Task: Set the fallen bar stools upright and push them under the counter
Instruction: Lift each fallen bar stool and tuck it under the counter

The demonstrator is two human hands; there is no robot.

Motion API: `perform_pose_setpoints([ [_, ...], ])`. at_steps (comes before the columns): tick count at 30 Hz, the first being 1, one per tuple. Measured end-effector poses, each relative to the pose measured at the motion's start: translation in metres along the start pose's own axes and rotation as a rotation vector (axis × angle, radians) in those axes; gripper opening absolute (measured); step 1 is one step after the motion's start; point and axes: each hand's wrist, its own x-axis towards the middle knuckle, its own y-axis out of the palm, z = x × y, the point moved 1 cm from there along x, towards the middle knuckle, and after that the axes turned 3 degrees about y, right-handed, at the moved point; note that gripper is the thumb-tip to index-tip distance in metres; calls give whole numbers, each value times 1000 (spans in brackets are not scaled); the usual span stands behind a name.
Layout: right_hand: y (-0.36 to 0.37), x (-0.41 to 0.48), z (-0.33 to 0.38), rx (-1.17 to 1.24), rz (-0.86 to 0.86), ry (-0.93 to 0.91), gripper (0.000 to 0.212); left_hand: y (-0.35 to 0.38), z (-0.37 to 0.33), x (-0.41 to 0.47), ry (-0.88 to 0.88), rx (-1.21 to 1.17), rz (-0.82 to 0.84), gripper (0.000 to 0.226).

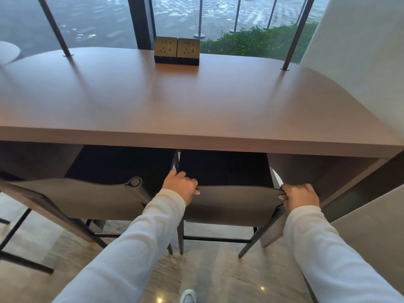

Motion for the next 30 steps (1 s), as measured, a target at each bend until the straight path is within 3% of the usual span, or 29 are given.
perform_pose_setpoints([
  [15, -7, 0, -3, 19, 61, -27, 27, 0, -6, -5, -41, -33, 4, 37],
  [19, -26, -16, 15, 91, 15, -174, 56, -7, -9, -33, -25, -172, -251, 42],
  [23, -52, -51, 65, 346, -295, -370, 52, -14, -8, -88, -120, -322, -660, 34],
  [25, -63, -71, 96, 475, -348, -471, 45, -10, 1, -117, -186, -367, -718, 33],
  [30, -87, -117, 175, 725, -282, -720, 43, 6, 36, -187, -375, -467, -740, 41],
])
